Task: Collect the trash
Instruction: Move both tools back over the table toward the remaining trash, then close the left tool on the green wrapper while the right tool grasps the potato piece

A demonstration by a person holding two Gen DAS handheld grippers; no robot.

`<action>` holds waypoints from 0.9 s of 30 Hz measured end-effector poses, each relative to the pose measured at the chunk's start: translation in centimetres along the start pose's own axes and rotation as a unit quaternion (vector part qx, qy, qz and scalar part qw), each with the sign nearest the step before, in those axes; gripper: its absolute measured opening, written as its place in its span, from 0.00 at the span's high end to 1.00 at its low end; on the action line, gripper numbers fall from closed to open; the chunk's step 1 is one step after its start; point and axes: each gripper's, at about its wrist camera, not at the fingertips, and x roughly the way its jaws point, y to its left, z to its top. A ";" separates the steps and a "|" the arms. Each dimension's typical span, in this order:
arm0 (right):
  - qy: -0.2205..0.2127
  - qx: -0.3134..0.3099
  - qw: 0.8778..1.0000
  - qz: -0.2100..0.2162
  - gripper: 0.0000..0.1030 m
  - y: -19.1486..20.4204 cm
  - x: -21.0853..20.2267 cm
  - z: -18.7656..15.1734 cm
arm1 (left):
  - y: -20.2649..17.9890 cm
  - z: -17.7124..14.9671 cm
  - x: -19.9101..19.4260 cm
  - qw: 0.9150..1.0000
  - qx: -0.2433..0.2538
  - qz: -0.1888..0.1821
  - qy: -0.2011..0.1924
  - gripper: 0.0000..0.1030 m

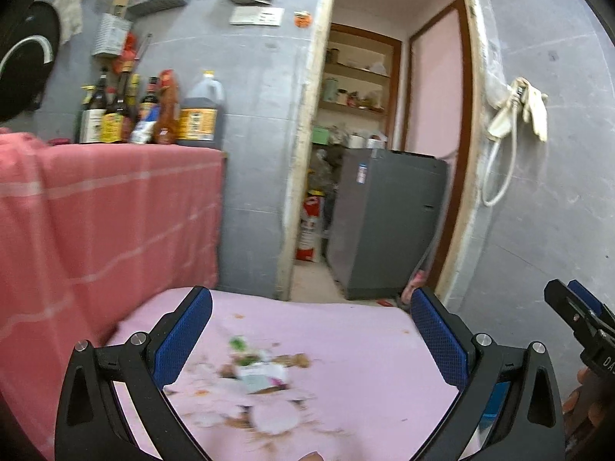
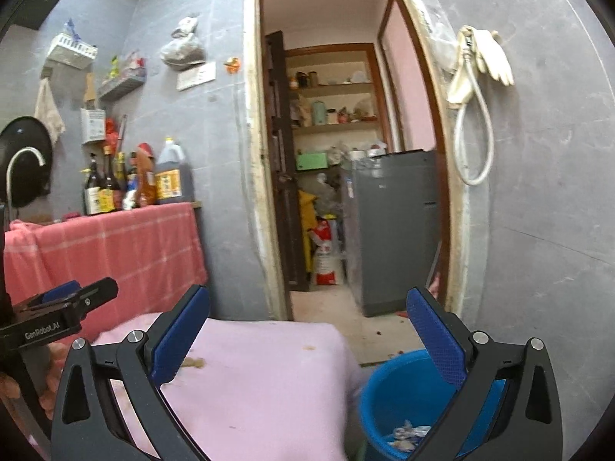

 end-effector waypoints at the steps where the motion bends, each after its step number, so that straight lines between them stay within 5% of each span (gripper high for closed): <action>1: -0.002 -0.002 1.000 0.004 0.00 0.5 0.0 0.0 | 1.0 0.0 -0.5 1.000 -0.003 0.009 -0.002 0.02; 10: -0.006 -0.024 0.999 0.046 0.00 5.4 1.2 -0.8 | 6.5 -1.6 -2.9 0.998 -0.020 0.057 -0.005 0.02; 27: 0.105 -0.112 0.983 0.095 0.00 9.9 9.0 -5.8 | 11.1 -5.5 1.8 0.991 -0.021 0.083 0.104 0.02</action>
